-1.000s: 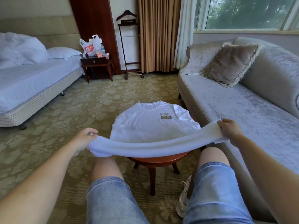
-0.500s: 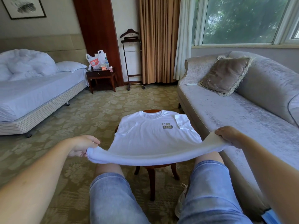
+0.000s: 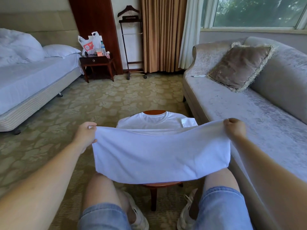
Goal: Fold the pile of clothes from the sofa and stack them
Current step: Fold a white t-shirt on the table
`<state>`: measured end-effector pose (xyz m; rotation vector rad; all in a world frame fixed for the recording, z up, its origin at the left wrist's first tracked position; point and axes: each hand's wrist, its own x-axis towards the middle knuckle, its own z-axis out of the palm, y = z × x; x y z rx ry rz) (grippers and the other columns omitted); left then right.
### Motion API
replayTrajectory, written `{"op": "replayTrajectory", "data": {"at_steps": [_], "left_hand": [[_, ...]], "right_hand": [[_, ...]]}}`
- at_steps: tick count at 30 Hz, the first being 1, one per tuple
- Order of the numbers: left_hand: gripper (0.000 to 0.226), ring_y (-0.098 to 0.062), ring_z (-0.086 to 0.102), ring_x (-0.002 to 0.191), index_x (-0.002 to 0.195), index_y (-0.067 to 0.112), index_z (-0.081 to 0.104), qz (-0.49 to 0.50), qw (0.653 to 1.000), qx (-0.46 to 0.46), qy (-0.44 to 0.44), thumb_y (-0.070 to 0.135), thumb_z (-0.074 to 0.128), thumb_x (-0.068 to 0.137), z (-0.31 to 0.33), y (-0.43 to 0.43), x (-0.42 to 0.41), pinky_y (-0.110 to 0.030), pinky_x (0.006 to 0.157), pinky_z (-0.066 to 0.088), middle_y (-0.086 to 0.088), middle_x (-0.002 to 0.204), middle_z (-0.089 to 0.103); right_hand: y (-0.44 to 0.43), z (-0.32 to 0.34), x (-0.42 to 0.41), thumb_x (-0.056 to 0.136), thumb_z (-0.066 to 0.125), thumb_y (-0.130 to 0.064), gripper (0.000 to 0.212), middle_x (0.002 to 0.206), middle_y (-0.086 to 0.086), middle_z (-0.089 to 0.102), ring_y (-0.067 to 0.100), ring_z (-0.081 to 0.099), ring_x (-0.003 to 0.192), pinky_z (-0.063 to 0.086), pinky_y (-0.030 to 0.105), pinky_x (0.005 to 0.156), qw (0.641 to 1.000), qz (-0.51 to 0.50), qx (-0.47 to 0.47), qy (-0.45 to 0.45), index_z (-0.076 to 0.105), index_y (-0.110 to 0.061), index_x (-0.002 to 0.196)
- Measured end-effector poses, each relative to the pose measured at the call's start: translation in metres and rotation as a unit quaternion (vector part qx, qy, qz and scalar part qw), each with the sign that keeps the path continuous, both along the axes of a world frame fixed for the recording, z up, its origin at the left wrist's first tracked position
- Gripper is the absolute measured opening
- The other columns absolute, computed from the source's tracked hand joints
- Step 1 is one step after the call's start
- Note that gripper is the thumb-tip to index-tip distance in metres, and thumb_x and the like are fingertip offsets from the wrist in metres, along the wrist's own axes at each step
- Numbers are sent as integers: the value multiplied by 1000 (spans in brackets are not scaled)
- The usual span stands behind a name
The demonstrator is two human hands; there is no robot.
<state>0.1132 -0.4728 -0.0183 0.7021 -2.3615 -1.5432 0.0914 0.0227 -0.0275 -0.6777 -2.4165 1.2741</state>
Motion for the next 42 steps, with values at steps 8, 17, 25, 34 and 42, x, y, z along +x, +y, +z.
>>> {"op": "replayTrajectory", "data": {"at_steps": [8, 17, 25, 34, 42], "left_hand": [[25, -24, 49, 97, 120, 10, 60, 92, 996, 14, 18, 11, 44, 101, -8, 6, -99, -30, 59, 57, -9, 143, 42], [28, -25, 52, 87, 122, 13, 61, 128, 992, 5, 12, 11, 46, 99, -37, 2, -217, -40, 78, 57, -10, 137, 48], [31, -18, 58, 60, 121, 8, 63, 143, 989, 23, -27, 1, 49, 94, -90, -17, -308, -29, 50, 55, -4, 96, 52], [65, -33, 19, 145, 147, 10, 35, -8, 954, -290, -74, 42, 53, 95, -153, 14, -297, -41, 119, 12, -17, 153, 31], [63, -30, 1, 148, 151, 22, 25, -131, 889, -412, -152, 53, 37, 97, -145, 58, -204, -60, 115, -3, -8, 161, 9]], "right_hand": [[-17, -4, -102, 95, 47, -14, 22, 69, 16, 52, 31, 55, 78, 33, 32, 58, 998, -3, 39, -56, 61, -7, 79], [-22, -37, -218, 102, 42, -20, 28, 107, 20, 63, 12, 55, 28, 43, 18, 31, 992, -44, -104, -52, 61, -6, 117], [-33, -72, -297, 100, 41, -13, 31, 104, 21, 61, 19, 57, 31, 49, 26, 32, 982, -91, -152, -69, 58, -2, 123], [-64, -131, -282, 92, 45, -11, 53, 148, 18, 33, 33, 40, 130, 31, 34, 107, 991, 33, 89, -99, 36, -6, 144], [-134, -140, -180, 98, 30, -57, 64, 163, 3, -1, 24, -5, 149, -1, 55, 116, 896, 229, 298, -236, 16, -28, 154]]}}
